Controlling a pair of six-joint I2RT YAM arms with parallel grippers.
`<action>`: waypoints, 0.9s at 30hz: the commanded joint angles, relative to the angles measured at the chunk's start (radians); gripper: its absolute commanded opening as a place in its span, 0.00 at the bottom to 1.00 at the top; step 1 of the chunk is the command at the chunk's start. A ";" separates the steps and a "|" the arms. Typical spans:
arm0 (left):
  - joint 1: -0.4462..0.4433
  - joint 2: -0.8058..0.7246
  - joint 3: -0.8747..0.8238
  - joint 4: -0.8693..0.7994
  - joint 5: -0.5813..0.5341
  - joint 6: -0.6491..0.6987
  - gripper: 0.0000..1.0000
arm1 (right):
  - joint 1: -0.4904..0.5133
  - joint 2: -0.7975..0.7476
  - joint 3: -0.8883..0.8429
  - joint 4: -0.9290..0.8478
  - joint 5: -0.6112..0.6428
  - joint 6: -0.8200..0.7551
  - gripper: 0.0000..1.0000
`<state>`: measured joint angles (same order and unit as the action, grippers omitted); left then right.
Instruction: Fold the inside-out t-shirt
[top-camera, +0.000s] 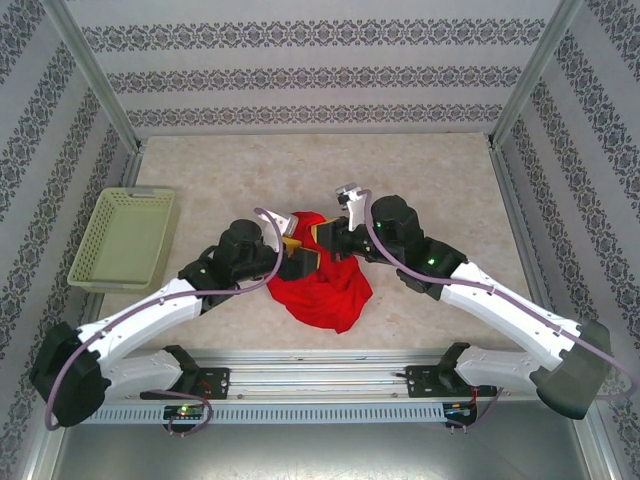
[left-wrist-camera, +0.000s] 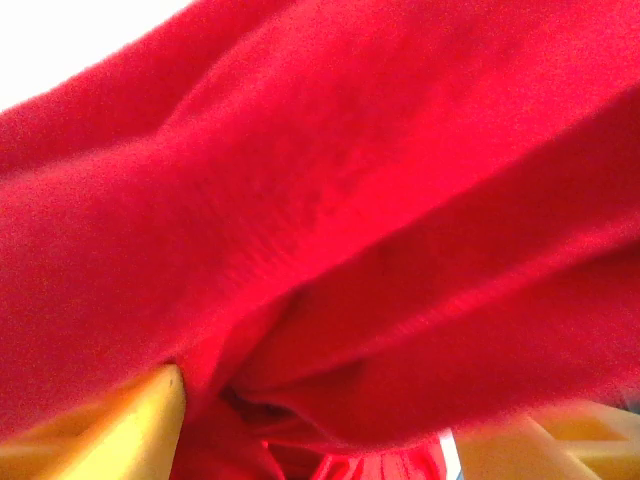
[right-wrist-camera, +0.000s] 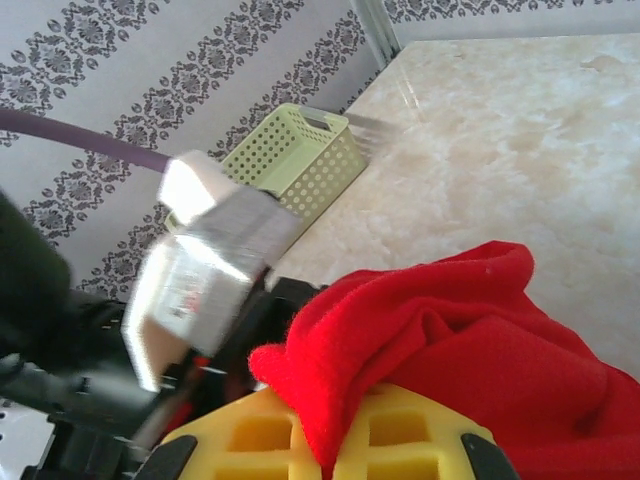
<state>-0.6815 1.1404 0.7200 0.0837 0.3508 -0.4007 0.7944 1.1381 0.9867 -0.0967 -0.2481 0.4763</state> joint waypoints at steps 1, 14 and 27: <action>-0.010 0.045 0.018 0.137 0.043 -0.005 0.72 | 0.011 0.013 0.031 0.079 0.001 0.005 0.00; -0.009 0.053 0.009 0.130 0.033 -0.033 0.00 | -0.108 0.055 0.048 -0.075 0.190 0.021 0.00; 0.061 0.029 0.220 -0.136 -0.095 -0.055 0.00 | -0.179 0.000 -0.071 -0.166 0.172 -0.031 0.64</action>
<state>-0.6491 1.2076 0.8673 0.0341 0.3080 -0.4500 0.6067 1.2057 0.9798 -0.2615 -0.1013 0.4839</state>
